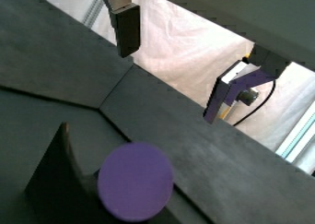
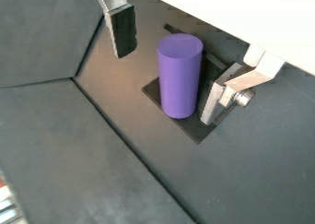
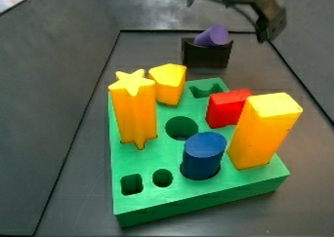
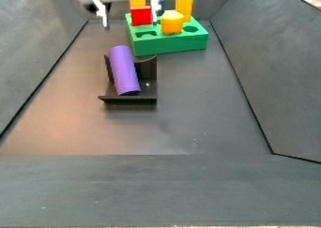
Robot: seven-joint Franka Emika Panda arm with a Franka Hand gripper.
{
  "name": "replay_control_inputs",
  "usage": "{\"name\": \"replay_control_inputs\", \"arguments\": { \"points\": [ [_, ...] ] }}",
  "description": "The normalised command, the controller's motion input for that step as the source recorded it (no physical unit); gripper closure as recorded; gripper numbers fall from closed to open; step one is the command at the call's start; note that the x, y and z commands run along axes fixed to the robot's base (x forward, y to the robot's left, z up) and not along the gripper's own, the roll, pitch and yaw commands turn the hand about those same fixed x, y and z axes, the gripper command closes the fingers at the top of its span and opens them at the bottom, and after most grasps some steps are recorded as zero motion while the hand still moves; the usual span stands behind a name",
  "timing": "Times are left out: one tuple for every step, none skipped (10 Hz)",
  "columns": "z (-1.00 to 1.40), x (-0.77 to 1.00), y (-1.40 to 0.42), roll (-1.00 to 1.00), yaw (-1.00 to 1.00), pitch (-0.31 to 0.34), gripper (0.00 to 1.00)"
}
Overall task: Pick up the round object. Move up. Place the round object on the fixture. Regrasp the round object. Move to above the board. Insert the round object.
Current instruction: Regrasp the round object.
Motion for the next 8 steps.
{"name": "replay_control_inputs", "arguments": {
  "points": [
    [-1.00,0.09,0.04,0.08,0.07,-0.085,0.00],
    [-1.00,0.09,0.04,0.07,0.04,-0.091,0.00],
    [-1.00,0.10,0.04,0.07,0.03,-0.085,0.00],
    [-1.00,0.11,0.03,0.06,0.00,-0.071,0.00],
    [-0.92,0.11,0.02,0.06,-0.01,-0.056,0.00],
    [-0.76,0.10,0.01,0.07,-0.02,-0.041,0.00],
    [-0.62,0.09,0.01,0.07,-0.01,-0.026,0.00],
    [-0.48,0.08,0.00,0.06,-0.01,-0.014,0.00]
  ]
}}
